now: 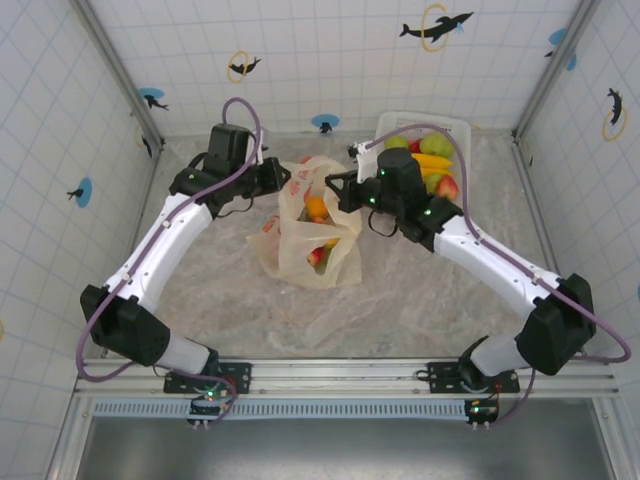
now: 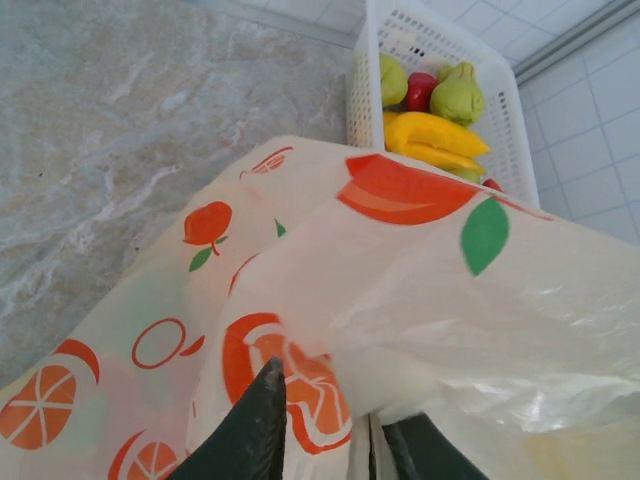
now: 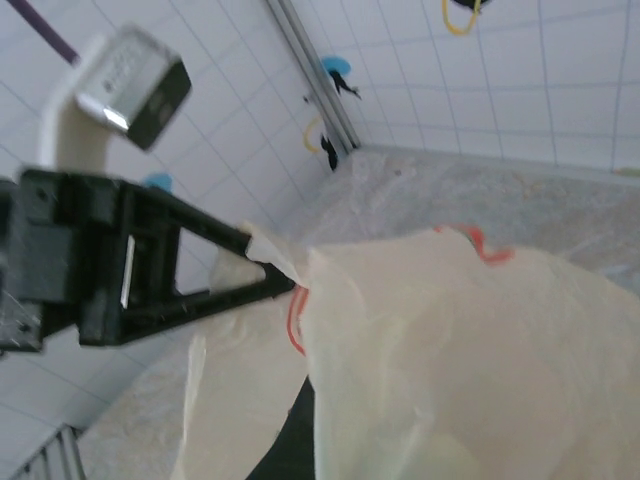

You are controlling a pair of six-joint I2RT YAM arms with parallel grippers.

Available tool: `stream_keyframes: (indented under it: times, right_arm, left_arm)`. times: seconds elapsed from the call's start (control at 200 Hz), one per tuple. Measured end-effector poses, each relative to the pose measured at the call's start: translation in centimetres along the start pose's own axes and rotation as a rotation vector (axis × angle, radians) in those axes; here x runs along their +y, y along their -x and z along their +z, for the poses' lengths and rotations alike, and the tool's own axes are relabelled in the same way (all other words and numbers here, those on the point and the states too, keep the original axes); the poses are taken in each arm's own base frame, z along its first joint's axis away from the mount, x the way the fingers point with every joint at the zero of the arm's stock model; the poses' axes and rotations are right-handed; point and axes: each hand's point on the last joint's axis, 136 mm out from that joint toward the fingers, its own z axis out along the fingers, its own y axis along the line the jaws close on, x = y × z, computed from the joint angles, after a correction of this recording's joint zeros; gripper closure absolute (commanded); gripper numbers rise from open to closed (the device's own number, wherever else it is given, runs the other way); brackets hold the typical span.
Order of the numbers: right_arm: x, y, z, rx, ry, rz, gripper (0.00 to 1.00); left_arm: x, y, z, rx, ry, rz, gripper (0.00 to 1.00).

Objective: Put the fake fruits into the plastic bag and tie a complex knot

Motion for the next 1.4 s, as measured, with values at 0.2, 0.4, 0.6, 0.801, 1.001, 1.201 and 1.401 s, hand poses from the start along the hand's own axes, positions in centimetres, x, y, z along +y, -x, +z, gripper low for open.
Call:
stream_keyframes:
  times: [0.2,0.4,0.6,0.801,1.001,1.201,1.401]
  right_arm:
    - [2.2,4.4,0.2,-0.111,0.095,0.076,1.0]
    - [2.1,6.6,1.6,-0.161,0.105,0.144,1.0]
    - [1.4,7.5,2.3,-0.188,0.073,0.172,1.0]
    - [0.4,8.0,2.2,-0.211,0.023,0.178,1.0]
    - [-0.7,8.1,2.1,-0.22,-0.02,0.185,1.0]
    - [-1.1,8.1,2.1,-0.224,-0.04,0.186,1.0]
    - [-1.5,8.2,2.0,-0.225,-0.051,0.189,1.0]
  left_arm:
    - [1.4,3.4,-4.9,-0.139,0.006,0.003,0.38]
    - [0.4,4.8,-12.0,-0.294,0.01,0.083,0.33]
    - [-2.7,2.2,-16.8,-0.354,-0.077,0.196,0.35]
    - [-3.3,-4.4,-17.1,-0.272,-0.189,0.233,0.35]
    - [-4.9,-10.5,-16.5,-0.176,-0.315,0.329,0.34]
    - [-7.6,-14.0,-15.4,-0.094,-0.413,0.51,0.33]
    - [-9.9,-16.3,-13.9,-0.06,-0.427,0.712,0.29]
